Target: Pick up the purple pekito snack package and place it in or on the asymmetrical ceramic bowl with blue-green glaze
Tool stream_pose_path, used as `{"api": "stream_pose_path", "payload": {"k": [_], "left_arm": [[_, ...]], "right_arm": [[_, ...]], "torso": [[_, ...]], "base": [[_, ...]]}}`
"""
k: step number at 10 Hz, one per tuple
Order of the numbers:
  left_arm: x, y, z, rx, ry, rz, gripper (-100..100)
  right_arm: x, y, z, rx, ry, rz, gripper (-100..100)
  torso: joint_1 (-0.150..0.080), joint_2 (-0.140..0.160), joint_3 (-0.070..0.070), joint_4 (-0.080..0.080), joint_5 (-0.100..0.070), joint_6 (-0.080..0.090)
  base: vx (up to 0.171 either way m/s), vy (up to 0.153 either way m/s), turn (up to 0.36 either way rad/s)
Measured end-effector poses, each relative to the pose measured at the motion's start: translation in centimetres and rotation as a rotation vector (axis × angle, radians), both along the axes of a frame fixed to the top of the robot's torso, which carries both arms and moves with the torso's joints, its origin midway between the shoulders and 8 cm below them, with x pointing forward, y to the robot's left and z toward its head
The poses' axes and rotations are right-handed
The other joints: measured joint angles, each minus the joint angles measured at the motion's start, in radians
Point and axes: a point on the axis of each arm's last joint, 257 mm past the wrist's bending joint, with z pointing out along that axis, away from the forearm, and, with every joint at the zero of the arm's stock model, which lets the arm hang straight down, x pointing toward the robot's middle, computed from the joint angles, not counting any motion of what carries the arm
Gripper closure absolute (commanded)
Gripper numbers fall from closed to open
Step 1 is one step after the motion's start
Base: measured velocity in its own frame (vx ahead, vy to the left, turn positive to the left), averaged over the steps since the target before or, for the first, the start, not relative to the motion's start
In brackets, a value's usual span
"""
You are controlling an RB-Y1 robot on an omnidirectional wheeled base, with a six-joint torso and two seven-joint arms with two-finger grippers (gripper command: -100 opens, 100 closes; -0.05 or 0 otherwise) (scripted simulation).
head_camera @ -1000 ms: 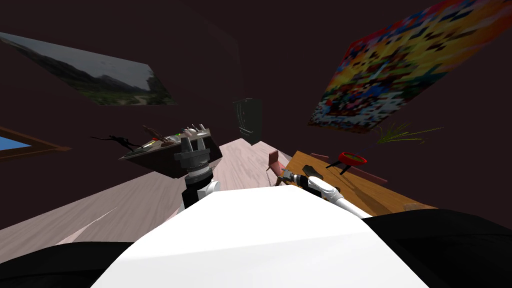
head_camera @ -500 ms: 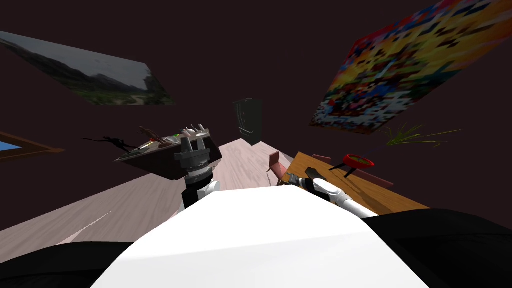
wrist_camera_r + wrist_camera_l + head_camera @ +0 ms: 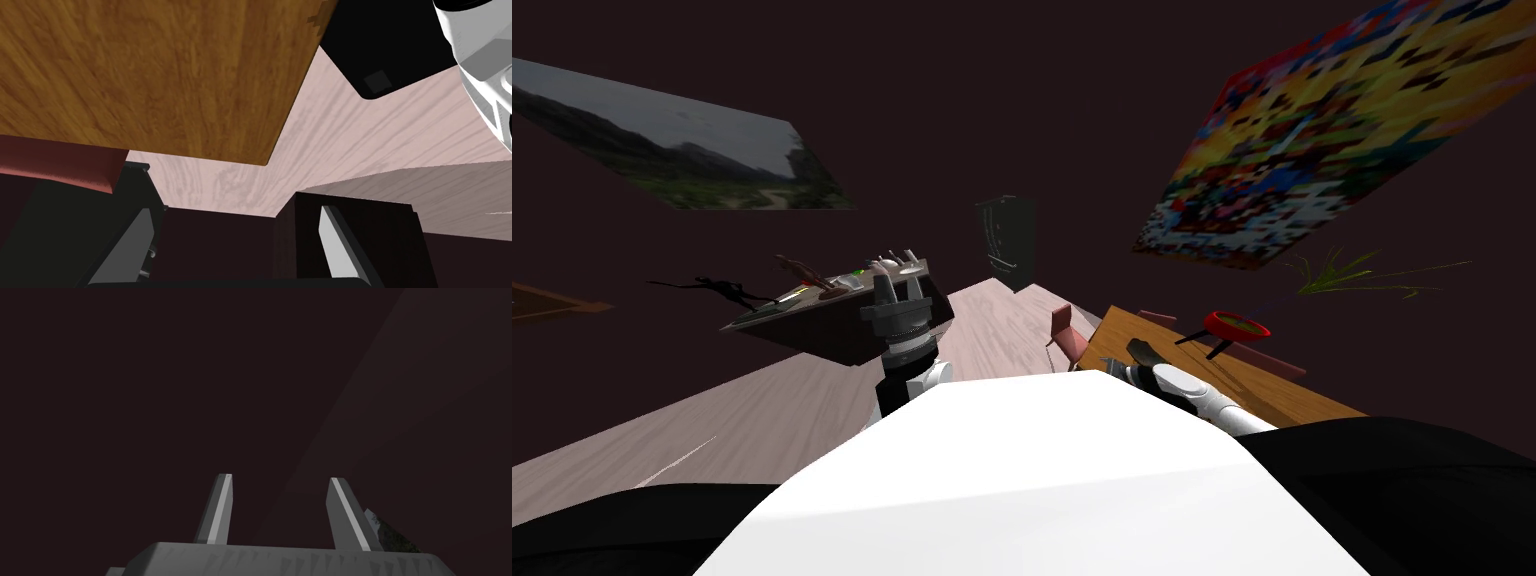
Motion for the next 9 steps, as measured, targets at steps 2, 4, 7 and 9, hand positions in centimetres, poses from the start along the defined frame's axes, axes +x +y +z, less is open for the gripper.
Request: {"api": "stream_pose_path", "payload": {"k": [2,4,7,9], "left_arm": [[0.0,0.0,0.0,0.000,0.000,0.000,0],[0.0,0.0,0.0,0.000,0.000,0.000,0],[0.0,0.0,0.0,0.000,0.000,0.000,0],[0.0,0.0,0.0,0.000,0.000,0.000,0]], "right_arm": [[-2.6,-3.3,-0.7,-0.062,0.067,-0.010,-100],[-4.2,-5.4,-1.1,-0.097,0.104,-0.015,-100],[-6.6,-7.7,-1.7,-0.145,0.163,-0.024,-100],[-8.1,-9.3,-1.8,-0.172,0.196,-0.029,-100]], "torso": [[0.000,0.000,0.000,0.000,0.000,0.000],[-0.001,0.002,0.001,0.000,0.000,0.000],[0.000,0.002,0.001,0.000,0.000,0.000],[-0.001,0.003,0.001,0.001,0.000,0.000]], "base": [[0.050,0.002,-0.007],[0.041,0.000,-0.037],[0.038,0.001,-0.025],[0.034,-0.002,-0.038]]}}
